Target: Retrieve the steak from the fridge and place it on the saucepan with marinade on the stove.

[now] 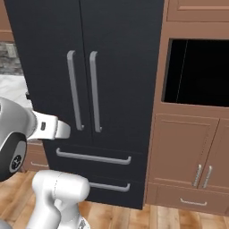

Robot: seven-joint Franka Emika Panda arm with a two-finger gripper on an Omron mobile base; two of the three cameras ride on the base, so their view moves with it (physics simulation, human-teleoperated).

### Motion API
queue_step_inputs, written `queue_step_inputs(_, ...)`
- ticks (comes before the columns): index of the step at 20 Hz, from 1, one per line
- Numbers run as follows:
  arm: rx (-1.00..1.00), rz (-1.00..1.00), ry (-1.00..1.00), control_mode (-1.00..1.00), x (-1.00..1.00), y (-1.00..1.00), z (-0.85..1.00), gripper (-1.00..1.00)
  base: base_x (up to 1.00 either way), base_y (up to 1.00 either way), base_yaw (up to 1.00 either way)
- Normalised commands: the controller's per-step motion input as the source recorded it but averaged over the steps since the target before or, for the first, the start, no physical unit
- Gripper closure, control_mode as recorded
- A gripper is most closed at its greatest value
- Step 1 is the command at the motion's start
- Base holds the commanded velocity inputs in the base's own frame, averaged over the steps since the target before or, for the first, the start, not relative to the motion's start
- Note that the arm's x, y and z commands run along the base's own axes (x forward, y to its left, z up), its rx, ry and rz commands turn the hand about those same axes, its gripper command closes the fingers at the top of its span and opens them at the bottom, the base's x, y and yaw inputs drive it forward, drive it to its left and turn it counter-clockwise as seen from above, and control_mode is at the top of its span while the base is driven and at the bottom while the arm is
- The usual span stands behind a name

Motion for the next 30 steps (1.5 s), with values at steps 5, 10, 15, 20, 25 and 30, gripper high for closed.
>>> queue_step_inputs(5, 0.0, 0.0, 0.0, 1.0, 0.0, 0.0, 0.0, -1.0, -0.21, 0.12, -0.01)
queue_step_inputs(10, 0.0, 0.0, 0.0, 1.0, 0.0, 0.0, 0.0, -1.0, -0.34, 0.21, -0.02)
queue_step_inputs(15, 0.0, 0.0, 0.0, 1.0, 0.0, 0.0, 0.0, -1.0, -0.08, 0.5, -0.1)
queue_step_inputs(20, 0.0, 0.0, 0.0, 1.0, 0.0, 0.0, 0.0, -1.0, 0.02, 0.62, -0.14)
queue_step_inputs(25, 0.0, 0.0, 0.0, 1.0, 0.0, 0.0, 0.0, -1.0, 0.13, 0.09, -0.01)
queue_step_inputs(30, 0.0, 0.0, 0.0, 1.0, 0.0, 0.0, 0.0, -1.0, 0.15, -0.13, 0.02)
